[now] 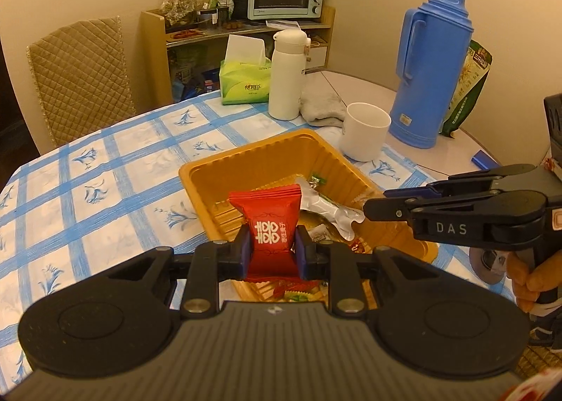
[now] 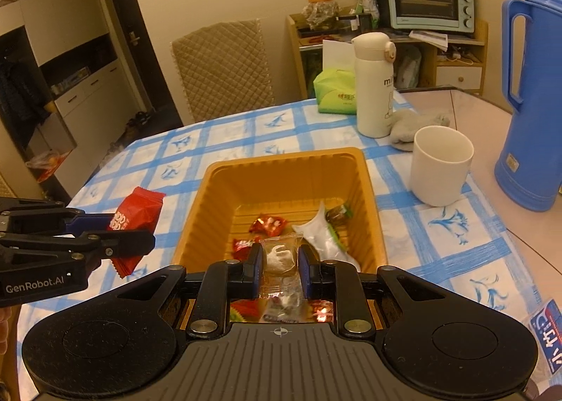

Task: Organize snacks
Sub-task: 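Carry the red pillow candy and brown square candy over the orange tray, then lower the red candy into the tray and open the left gripper while the right gripper releases the brown candy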

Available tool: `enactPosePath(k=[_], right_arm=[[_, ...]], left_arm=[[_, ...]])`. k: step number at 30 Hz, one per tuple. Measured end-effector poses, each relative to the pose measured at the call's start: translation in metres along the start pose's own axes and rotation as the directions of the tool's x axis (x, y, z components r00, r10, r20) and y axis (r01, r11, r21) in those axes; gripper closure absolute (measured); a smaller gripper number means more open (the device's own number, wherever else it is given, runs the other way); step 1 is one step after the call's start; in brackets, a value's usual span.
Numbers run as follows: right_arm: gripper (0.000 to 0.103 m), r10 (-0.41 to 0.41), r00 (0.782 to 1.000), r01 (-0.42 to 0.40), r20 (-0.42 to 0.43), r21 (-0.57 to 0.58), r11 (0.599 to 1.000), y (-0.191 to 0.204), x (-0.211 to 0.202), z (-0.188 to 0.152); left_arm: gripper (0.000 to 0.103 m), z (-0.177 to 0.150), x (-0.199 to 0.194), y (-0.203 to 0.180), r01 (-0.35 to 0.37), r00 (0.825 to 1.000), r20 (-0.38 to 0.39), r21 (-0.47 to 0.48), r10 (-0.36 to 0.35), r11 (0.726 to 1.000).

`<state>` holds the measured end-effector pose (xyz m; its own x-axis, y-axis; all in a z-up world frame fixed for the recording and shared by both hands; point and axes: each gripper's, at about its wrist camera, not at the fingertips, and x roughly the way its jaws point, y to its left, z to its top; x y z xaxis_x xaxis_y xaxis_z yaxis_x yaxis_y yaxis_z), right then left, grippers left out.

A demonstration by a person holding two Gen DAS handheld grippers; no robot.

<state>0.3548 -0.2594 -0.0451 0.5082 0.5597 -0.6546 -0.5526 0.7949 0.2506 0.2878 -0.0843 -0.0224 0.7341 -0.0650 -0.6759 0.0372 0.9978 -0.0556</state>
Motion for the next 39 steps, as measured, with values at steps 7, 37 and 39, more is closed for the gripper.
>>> enactPosePath(k=[7,37,39], right_arm=[[0.081,-0.005,1.0,0.005,0.004,0.001,1.0,-0.007,0.016,0.01],[0.081,0.0,1.0,0.002,-0.03,0.083,0.997,-0.037,0.071,0.027],[0.081,0.002,0.999,0.001,-0.032,0.084,0.996,-0.037,0.071,0.026]], left_arm=[[0.08,0.012,0.02,0.003,-0.012,1.0,-0.018,0.004,0.012,1.0],[0.08,0.037,0.113,0.017,-0.075,0.99,-0.121,0.021,0.077,0.997],[0.08,0.037,0.114,0.017,-0.076,0.99,-0.119,0.026,0.079,0.997]])
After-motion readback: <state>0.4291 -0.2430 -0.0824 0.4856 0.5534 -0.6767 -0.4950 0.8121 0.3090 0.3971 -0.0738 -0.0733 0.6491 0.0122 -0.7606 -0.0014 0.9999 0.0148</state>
